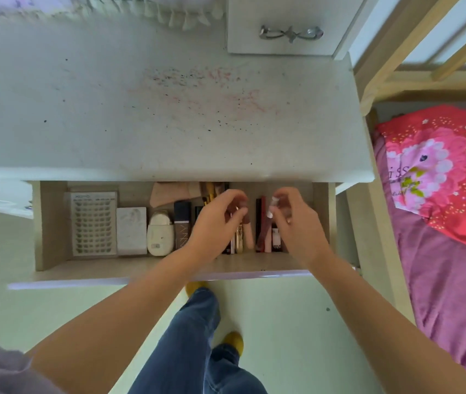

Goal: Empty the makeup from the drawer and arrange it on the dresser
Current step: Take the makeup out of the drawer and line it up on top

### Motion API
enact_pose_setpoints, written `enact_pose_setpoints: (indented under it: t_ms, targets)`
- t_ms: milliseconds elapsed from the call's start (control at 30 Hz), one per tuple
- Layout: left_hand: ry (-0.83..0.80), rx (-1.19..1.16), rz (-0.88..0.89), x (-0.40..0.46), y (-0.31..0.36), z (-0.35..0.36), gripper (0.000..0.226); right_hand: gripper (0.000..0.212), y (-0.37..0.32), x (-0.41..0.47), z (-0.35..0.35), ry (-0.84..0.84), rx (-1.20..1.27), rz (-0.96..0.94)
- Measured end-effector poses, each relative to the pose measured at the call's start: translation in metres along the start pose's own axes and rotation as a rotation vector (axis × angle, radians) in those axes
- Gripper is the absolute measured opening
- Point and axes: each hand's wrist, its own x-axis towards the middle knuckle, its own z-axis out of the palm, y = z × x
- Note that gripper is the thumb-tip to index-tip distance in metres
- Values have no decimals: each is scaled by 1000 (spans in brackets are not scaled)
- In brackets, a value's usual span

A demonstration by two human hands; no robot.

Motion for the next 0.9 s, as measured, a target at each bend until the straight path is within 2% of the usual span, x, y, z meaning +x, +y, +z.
enact_pose_setpoints:
  t_ms: [67, 167, 300, 433, 700, 900]
  targets:
    - [42, -127, 70, 14, 28, -29, 26, 20, -23, 20, -27, 88, 107, -41]
    - [54, -131, 46, 70, 58, -64, 19, 15, -56, 78, -59, 150, 172, -75]
    - [29, -119, -155, 156, 63, -80, 8, 15, -75, 166, -60, 63, 103, 10]
    - [43, -73, -213, 203, 48, -77, 9, 17, -72, 220, -39, -5, 51, 45]
    - [136, 150, -185, 227, 25, -80, 6, 18, -68, 246, -19, -8, -46, 39]
    - [131, 15, -239, 218, 31, -81, 18, 19, -72, 230, -25, 0, 22, 66]
